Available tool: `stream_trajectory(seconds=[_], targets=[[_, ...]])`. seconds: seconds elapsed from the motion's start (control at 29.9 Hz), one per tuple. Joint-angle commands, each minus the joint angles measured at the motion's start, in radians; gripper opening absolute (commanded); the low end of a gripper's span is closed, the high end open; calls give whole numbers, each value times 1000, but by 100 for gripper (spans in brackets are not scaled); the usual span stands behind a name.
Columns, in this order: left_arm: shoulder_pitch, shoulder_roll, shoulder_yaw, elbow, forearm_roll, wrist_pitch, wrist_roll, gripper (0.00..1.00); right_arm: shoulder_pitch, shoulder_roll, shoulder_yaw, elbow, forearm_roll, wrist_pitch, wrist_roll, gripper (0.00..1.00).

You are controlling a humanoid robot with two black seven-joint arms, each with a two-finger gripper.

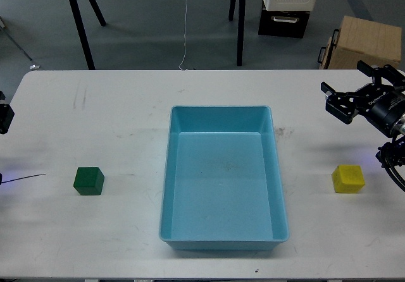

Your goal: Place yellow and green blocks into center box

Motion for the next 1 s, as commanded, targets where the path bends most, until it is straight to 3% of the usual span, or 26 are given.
stream_trajectory(seconds=[0.0, 0.97], targets=[[-1, 0, 2, 0, 2, 1, -2, 100, 0, -1, 1, 1, 0, 0, 0, 100], [8, 6, 0, -6, 0, 3, -1, 100, 2, 11, 7, 7, 0, 5, 2, 100]])
